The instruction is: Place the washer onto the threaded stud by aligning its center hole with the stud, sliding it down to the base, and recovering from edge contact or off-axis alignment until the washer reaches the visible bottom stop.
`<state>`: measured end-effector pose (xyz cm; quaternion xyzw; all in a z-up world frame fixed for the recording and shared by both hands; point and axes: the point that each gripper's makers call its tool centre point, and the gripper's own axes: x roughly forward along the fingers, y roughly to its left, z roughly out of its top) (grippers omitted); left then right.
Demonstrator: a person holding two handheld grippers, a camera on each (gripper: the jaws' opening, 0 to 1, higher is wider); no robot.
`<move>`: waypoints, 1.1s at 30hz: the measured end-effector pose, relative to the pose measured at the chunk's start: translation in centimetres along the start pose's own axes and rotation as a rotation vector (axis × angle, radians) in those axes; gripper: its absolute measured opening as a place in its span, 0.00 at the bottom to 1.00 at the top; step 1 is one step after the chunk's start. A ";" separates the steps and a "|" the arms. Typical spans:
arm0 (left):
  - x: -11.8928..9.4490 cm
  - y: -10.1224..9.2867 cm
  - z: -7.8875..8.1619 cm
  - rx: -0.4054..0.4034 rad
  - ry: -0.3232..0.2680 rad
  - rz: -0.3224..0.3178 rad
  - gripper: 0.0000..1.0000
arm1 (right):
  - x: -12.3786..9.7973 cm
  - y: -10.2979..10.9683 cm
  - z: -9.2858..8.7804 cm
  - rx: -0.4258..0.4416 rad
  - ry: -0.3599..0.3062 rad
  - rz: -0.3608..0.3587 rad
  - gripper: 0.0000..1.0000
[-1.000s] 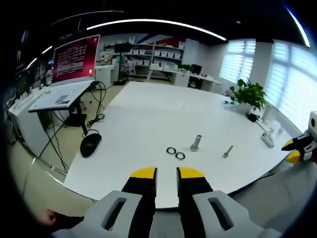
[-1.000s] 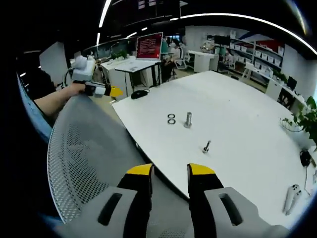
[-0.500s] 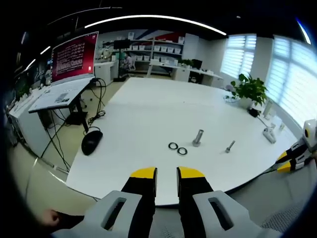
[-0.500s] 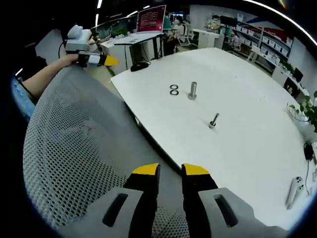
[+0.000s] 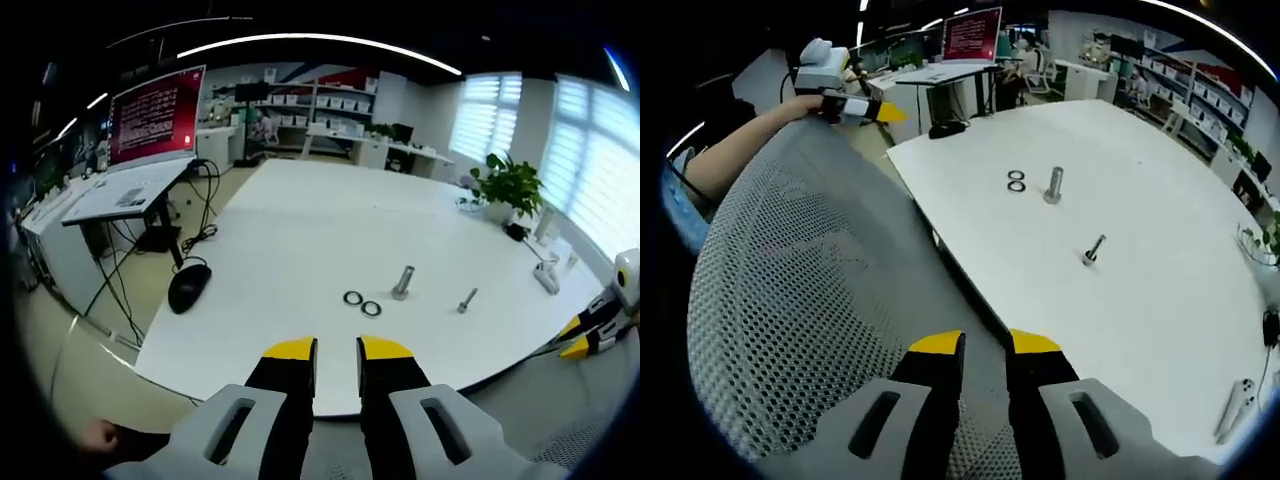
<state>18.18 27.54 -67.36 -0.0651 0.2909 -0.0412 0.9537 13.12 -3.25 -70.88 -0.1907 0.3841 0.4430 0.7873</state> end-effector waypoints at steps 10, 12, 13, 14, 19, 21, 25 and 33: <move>0.0 -1.6 -0.8 -0.026 0.050 -0.059 0.00 | 0.0 0.1 -0.3 0.036 0.003 0.018 0.19; 0.0 -1.7 -0.7 -0.012 0.042 -0.056 0.00 | 0.2 -0.1 -0.5 0.040 0.021 0.002 0.19; 0.0 -1.8 -0.7 -0.015 0.042 -0.064 0.00 | 0.1 -0.2 -0.4 0.041 0.020 -0.003 0.19; 0.0 -1.9 -0.7 -0.012 0.044 -0.069 0.00 | 0.1 -0.3 -0.4 0.040 0.017 -0.008 0.18; 0.1 -2.0 -0.6 0.014 0.043 -0.085 0.02 | 0.3 -1.0 -0.7 0.058 0.046 -0.041 0.14; 0.1 -2.0 -0.5 0.021 0.040 -0.087 0.03 | 0.3 -1.2 -0.9 0.071 0.060 -0.053 0.14; 0.1 -2.4 -0.6 0.023 0.048 -0.123 0.00 | 0.0 -1.5 -1.7 0.126 0.100 -0.077 0.04; -0.9 -3.7 2.3 0.047 -0.131 -0.246 0.00 | -0.3 -2.2 -2.3 0.158 0.121 -0.118 0.04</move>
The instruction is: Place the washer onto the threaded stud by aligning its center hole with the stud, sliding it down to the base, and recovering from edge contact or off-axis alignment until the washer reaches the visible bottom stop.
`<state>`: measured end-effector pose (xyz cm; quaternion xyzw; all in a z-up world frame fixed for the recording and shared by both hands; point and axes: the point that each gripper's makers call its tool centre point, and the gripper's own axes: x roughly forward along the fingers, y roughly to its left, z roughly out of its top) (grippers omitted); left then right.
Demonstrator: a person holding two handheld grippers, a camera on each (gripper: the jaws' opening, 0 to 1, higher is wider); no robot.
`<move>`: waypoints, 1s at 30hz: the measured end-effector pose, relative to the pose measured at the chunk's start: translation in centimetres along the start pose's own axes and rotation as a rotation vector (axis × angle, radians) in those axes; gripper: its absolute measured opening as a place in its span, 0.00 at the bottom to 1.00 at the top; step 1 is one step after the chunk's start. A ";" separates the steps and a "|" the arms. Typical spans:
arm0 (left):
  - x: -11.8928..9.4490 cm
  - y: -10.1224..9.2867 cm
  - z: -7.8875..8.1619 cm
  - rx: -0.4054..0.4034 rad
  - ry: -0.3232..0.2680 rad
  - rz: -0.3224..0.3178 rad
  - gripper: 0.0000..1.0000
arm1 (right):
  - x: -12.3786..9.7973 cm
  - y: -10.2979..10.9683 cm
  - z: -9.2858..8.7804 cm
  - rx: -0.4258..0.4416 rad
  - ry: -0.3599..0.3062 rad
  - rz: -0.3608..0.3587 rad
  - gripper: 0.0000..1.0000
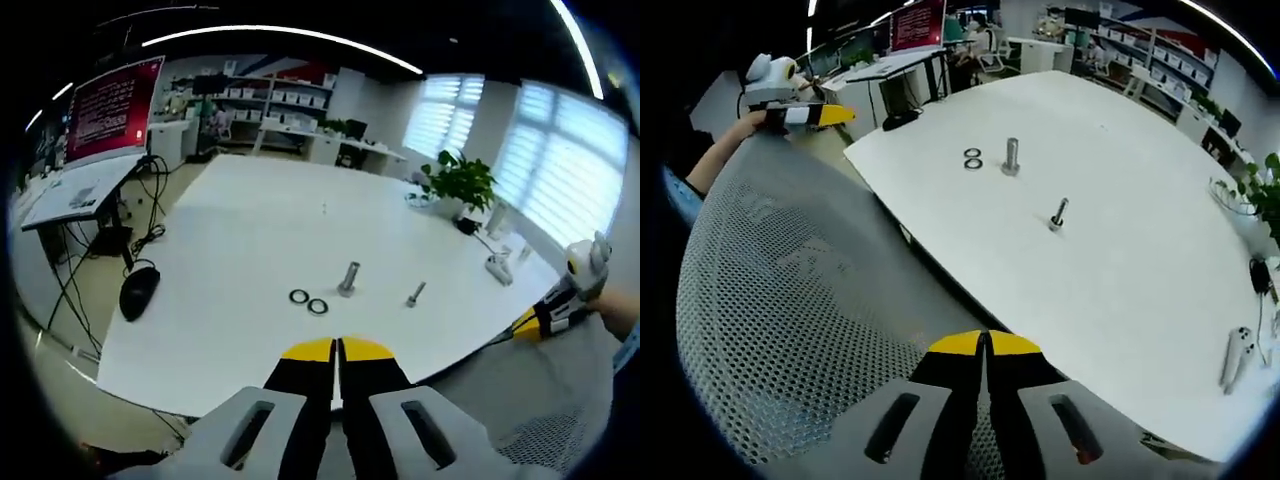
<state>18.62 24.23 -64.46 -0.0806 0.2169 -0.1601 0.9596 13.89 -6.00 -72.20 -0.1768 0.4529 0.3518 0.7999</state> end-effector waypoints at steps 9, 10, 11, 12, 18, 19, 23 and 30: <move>0.7 2.0 2.3 0.036 0.029 -0.149 0.00 | -1.7 -0.4 0.8 0.142 -0.036 -0.016 0.04; 1.2 2.6 2.7 0.073 0.047 -0.158 0.00 | -1.8 -0.3 0.9 0.144 -0.031 -0.015 0.04; 1.6 3.2 3.1 0.104 0.051 -0.151 0.00 | -1.8 -0.2 0.9 0.146 -0.031 -0.030 0.04; 2.2 3.8 3.3 0.160 0.071 -0.154 0.00 | -1.6 -0.4 0.7 0.148 -0.026 -0.050 0.05; 6.6 4.9 2.4 0.325 0.207 -0.237 0.00 | -0.7 -2.7 -1.0 0.115 0.047 -0.181 0.04; 7.8 5.3 1.8 0.378 0.239 -0.250 0.00 | -0.5 -2.7 -0.7 0.140 0.024 -0.160 0.04; 11.3 6.0 -1.8 0.524 0.399 -0.311 0.06 | -0.7 -3.2 -1.1 0.148 0.035 -0.191 0.03; 16.1 5.5 -6.8 0.717 0.624 -0.386 0.27 | -0.5 -3.2 -1.5 0.162 0.054 -0.189 0.04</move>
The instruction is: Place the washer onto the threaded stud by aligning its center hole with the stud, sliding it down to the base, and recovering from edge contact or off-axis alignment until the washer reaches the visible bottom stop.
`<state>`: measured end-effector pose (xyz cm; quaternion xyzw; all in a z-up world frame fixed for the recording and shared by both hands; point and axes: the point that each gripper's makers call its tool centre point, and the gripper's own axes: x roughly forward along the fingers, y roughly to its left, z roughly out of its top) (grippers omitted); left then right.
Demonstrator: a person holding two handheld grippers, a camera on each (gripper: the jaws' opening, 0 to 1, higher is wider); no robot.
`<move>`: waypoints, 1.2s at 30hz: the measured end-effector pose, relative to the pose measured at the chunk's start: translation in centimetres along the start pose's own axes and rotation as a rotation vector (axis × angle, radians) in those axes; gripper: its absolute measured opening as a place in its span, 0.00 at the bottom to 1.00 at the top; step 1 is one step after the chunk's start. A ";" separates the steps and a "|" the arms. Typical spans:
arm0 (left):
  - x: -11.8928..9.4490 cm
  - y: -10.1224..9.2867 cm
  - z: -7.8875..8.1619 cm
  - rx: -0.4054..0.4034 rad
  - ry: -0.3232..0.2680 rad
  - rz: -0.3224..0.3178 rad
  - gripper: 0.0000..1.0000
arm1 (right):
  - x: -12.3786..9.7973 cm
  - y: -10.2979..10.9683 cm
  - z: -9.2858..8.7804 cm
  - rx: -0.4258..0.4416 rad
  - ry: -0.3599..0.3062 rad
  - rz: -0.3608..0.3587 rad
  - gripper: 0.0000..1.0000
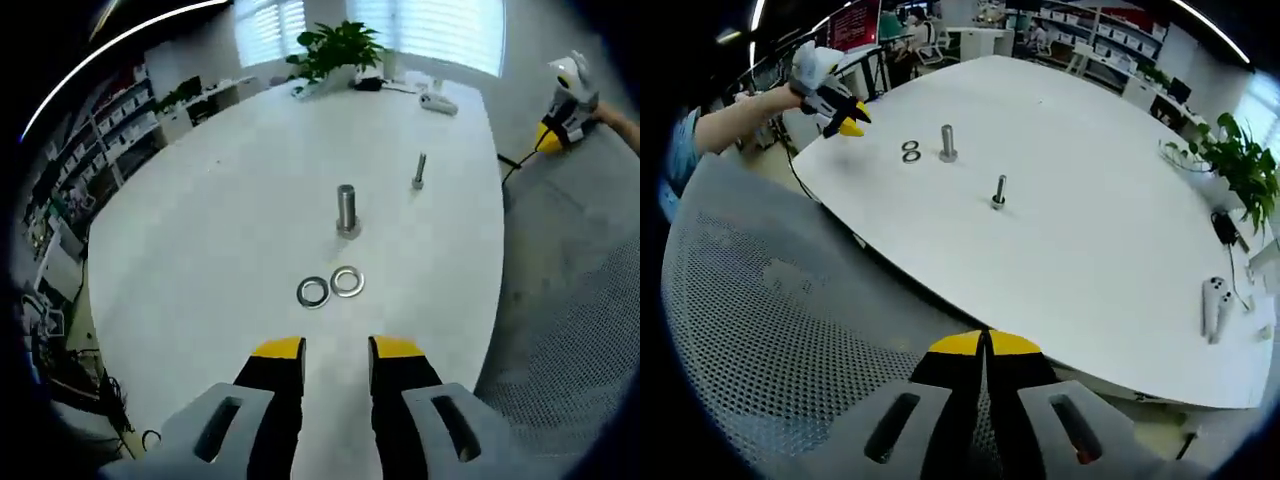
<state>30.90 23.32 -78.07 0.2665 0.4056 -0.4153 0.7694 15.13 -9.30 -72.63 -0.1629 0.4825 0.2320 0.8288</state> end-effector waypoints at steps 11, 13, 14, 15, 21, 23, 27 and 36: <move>3.4 0.3 -2.2 0.142 0.193 -0.102 0.29 | 0.1 0.3 -0.1 -0.015 0.002 0.017 0.04; 3.4 -0.4 -3.2 0.157 0.254 -0.136 0.26 | 0.2 0.3 -0.2 -0.013 0.007 0.019 0.04; 3.5 -0.4 -3.6 0.171 0.274 -0.133 0.23 | 0.1 0.3 -0.2 -0.013 0.007 0.019 0.04; 3.7 -0.4 -3.9 0.202 0.292 -0.123 0.22 | 0.1 0.3 -0.2 -0.011 0.004 0.018 0.04; 3.7 -0.9 -3.7 0.247 0.316 -0.116 0.16 | 0.1 0.3 -0.3 -0.006 0.006 0.021 0.04; 3.9 -1.2 -4.0 0.246 0.344 -0.158 0.10 | 0.1 0.4 -0.3 -0.008 0.009 0.023 0.04; 4.2 -1.0 -3.7 0.373 0.379 -0.139 0.08 | -0.1 0.3 -0.4 0.027 -0.004 0.014 0.04; 4.4 -0.7 -3.9 0.389 0.381 -0.172 0.08 | 0.1 0.5 -0.6 0.014 0.016 0.026 0.04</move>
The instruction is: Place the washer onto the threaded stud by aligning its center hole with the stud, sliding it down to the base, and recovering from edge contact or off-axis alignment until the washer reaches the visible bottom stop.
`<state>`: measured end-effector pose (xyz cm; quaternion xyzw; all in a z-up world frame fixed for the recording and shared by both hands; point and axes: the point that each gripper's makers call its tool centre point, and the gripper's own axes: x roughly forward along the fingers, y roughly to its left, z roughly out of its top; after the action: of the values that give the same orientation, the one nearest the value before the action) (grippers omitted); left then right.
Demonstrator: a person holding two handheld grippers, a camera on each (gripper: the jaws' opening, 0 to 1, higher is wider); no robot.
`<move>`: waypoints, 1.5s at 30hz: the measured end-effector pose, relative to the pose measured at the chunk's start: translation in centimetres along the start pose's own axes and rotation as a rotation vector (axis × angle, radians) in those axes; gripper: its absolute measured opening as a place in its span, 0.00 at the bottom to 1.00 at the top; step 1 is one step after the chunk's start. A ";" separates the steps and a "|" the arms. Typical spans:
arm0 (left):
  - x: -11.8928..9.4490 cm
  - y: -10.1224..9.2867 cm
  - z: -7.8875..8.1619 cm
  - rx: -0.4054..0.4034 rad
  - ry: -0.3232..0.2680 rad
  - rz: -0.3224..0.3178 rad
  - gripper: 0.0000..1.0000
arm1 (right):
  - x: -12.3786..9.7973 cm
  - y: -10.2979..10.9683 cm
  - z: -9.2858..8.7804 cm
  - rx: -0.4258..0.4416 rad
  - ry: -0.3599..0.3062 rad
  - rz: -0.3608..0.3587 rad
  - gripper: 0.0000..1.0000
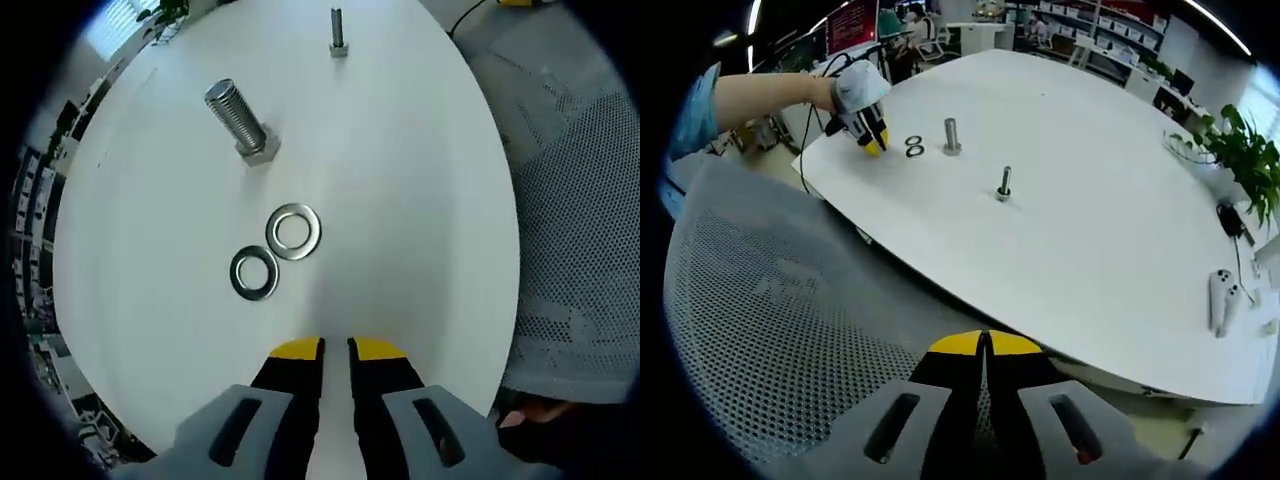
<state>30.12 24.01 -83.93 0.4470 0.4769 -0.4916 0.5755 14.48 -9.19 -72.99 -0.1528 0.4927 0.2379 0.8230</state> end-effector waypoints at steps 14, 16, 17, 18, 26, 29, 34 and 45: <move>0.2 -0.1 0.3 0.052 0.043 0.025 0.08 | 0.0 0.0 0.0 -0.002 0.002 0.002 0.04; 0.3 -0.1 0.3 0.055 0.063 0.025 0.08 | 0.0 0.0 0.0 -0.002 0.002 0.005 0.04; 0.3 -0.1 0.3 0.055 0.071 0.022 0.08 | 0.0 0.0 0.0 -0.001 0.001 0.005 0.04; 0.3 -0.1 0.3 0.053 0.077 0.019 0.08 | 0.0 0.0 0.0 -0.001 -0.001 0.004 0.04; 0.3 -0.1 0.2 0.024 0.092 -0.003 0.08 | 0.0 0.0 0.0 0.001 -0.006 0.008 0.04; 0.3 -0.1 0.2 0.025 0.091 -0.003 0.08 | -0.1 0.0 0.0 0.002 -0.008 0.009 0.04; 0.3 0.0 0.2 0.026 0.090 -0.007 0.08 | 0.0 0.0 0.0 0.002 -0.007 0.010 0.04; 0.3 0.0 0.2 0.026 0.085 -0.011 0.08 | 0.0 0.0 0.0 0.002 -0.006 0.013 0.04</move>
<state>30.15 23.77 -84.21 0.4722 0.4968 -0.4816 0.5462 14.48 -9.13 -72.96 -0.1479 0.4914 0.2432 0.8231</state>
